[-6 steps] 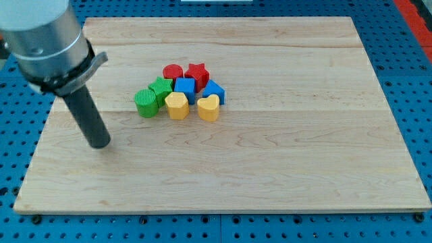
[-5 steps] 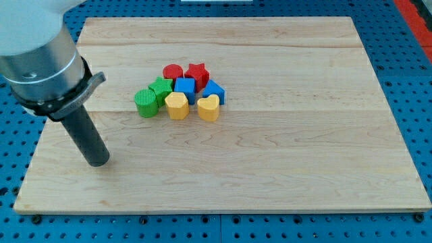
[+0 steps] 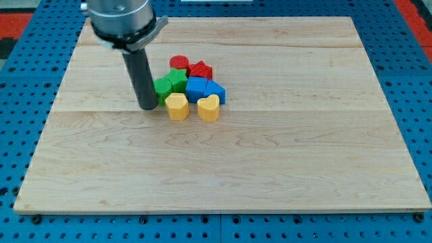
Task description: Push the blue blocks diagonally bottom right to the red star
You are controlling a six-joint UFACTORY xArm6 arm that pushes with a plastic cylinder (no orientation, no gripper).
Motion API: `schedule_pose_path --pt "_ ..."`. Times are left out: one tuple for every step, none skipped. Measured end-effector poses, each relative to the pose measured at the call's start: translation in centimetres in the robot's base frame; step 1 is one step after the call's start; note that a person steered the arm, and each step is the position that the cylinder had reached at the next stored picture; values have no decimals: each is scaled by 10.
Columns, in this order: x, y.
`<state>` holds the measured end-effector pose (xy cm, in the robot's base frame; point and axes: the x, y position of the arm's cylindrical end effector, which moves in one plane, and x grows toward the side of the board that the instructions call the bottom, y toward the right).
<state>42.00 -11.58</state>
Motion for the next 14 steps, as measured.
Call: schedule_pose_path --pt "-24 18" --pt "-22 58" --pt "-36 92" --pt "-37 112" --pt "-39 145" --pt "-12 174" --pt "27 173" --pt "17 170" --pt "-3 185" --pt "-7 190" --pt "-7 190" --pt "-7 189" --pt "-7 189" --pt "-7 194"
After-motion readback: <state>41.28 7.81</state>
